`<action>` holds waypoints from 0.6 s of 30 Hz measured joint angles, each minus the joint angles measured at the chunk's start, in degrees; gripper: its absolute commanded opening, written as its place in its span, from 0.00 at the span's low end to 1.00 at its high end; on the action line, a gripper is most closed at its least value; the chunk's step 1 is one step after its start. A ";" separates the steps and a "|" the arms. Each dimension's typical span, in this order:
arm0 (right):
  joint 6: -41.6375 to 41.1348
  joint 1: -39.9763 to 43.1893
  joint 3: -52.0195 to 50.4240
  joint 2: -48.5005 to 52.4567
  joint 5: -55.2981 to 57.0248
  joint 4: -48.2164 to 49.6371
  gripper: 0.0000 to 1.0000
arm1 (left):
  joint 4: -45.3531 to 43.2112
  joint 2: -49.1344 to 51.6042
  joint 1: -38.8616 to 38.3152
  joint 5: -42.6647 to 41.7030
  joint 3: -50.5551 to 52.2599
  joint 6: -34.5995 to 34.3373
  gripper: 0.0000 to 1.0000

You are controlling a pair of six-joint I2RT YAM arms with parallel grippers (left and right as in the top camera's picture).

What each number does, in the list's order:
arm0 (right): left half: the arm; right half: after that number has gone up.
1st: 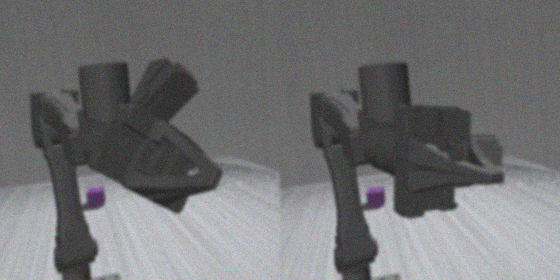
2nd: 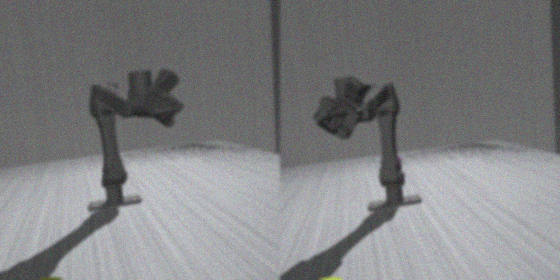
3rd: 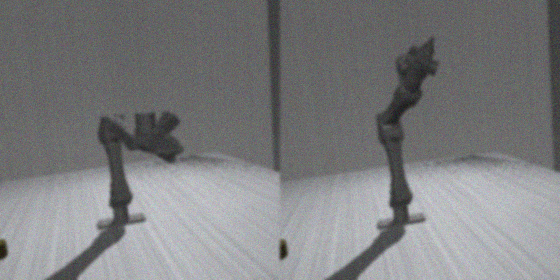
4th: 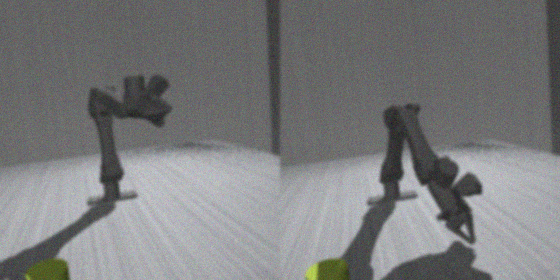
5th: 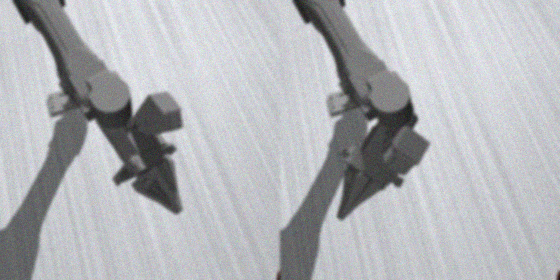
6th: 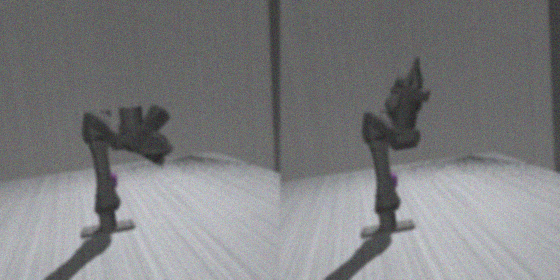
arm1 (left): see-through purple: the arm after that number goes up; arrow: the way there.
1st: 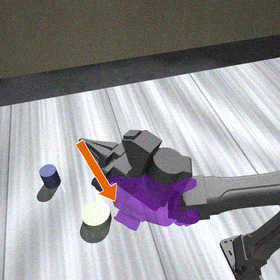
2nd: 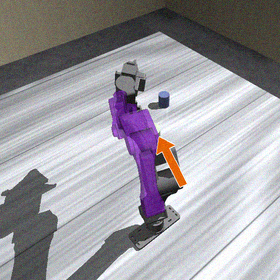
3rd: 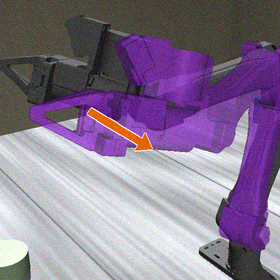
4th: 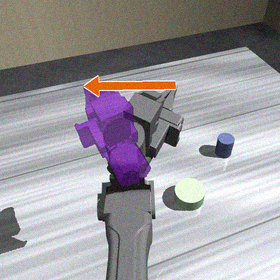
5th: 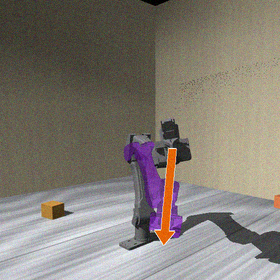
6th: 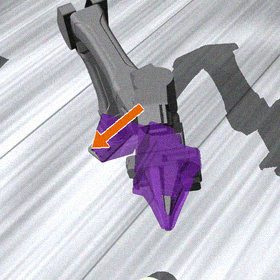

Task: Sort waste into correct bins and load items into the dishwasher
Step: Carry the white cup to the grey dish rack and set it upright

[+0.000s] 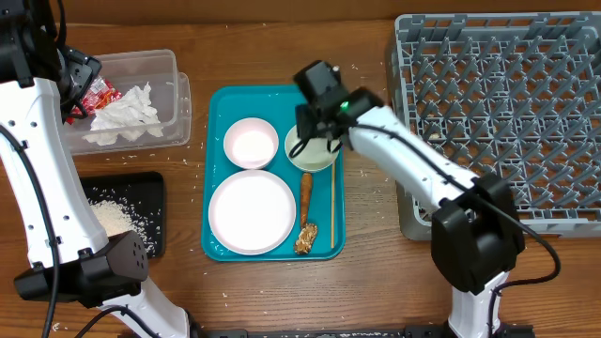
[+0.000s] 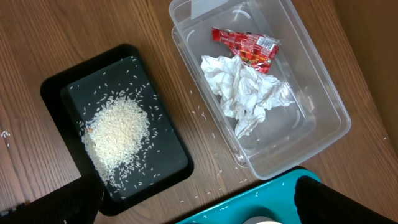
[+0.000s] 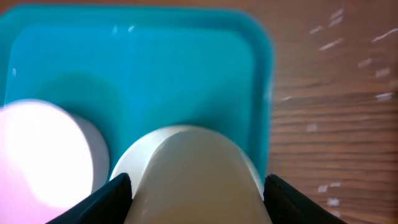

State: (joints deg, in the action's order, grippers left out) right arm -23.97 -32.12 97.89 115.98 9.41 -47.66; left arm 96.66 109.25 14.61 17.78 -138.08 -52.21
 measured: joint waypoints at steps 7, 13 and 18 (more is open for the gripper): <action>1.14 13.99 10.45 -2.32 2.40 -4.66 0.62 | 0.00 0.00 0.00 0.00 0.00 0.00 1.00; 2.19 30.40 14.45 -4.87 3.58 -5.86 0.63 | 0.00 0.00 0.00 0.00 0.00 0.02 1.00; 2.43 43.12 14.45 -4.85 3.89 -7.89 0.66 | -0.02 0.00 0.00 0.00 0.00 0.00 1.00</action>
State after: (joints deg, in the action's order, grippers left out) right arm -21.54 11.00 112.33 111.13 13.30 -55.55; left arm 96.64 109.25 14.61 17.78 -138.08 -52.21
